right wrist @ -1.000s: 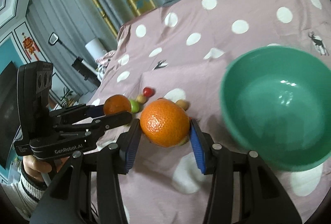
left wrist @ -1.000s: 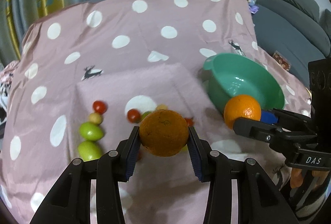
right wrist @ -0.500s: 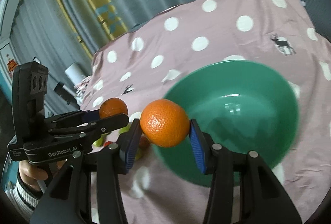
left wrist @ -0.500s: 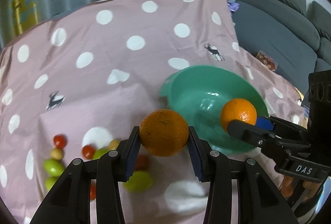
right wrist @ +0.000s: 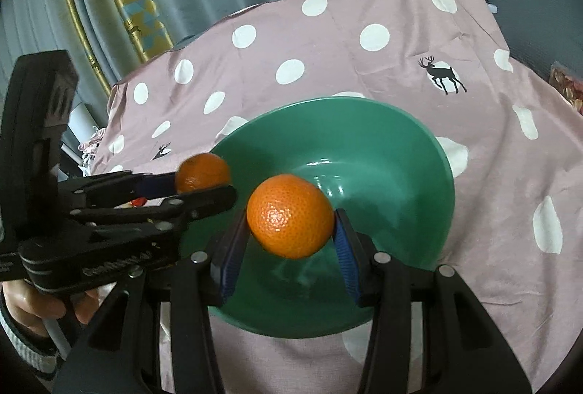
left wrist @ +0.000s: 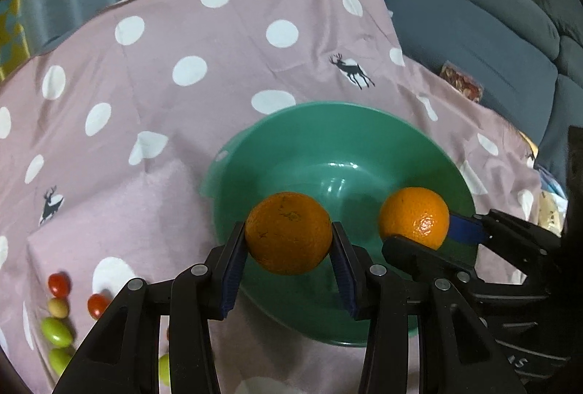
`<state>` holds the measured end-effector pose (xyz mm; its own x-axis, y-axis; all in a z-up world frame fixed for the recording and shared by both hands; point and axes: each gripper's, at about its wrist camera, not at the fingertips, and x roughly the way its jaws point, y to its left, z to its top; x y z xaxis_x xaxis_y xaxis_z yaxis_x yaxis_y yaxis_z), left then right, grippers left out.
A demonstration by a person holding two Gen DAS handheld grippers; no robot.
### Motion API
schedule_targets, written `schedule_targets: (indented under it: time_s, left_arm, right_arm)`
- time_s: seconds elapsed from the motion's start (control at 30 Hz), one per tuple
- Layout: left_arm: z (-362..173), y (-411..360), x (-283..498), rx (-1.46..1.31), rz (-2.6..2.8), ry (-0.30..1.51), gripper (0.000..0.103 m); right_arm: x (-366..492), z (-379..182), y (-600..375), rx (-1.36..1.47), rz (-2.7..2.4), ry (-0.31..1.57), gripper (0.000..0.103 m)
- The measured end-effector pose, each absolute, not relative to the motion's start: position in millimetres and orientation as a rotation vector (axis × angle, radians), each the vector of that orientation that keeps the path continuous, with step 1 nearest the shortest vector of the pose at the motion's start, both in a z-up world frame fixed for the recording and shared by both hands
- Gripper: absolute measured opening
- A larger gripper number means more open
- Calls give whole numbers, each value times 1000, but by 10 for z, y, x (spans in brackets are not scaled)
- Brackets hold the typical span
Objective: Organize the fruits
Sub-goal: 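Carry both oranges over the green bowl and open both grippers to drop them, then withdraw both grippers from the bowl back toward the remaining fruit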
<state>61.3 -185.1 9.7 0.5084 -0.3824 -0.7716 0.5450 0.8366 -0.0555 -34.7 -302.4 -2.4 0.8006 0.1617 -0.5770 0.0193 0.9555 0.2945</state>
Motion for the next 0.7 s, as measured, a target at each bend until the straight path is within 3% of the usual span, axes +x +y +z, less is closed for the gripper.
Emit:
schedule_targets:
  time_s: [0.6,0.7]
  left_arm:
    - [179,-1811,503,194,-535,834,45]
    - [240,-1679,447,160,-522,818,60]
  right_arm:
    - [-434,54,-3039,289,51,595,50]
    - [-461,78,-3038,292,53,579,52]
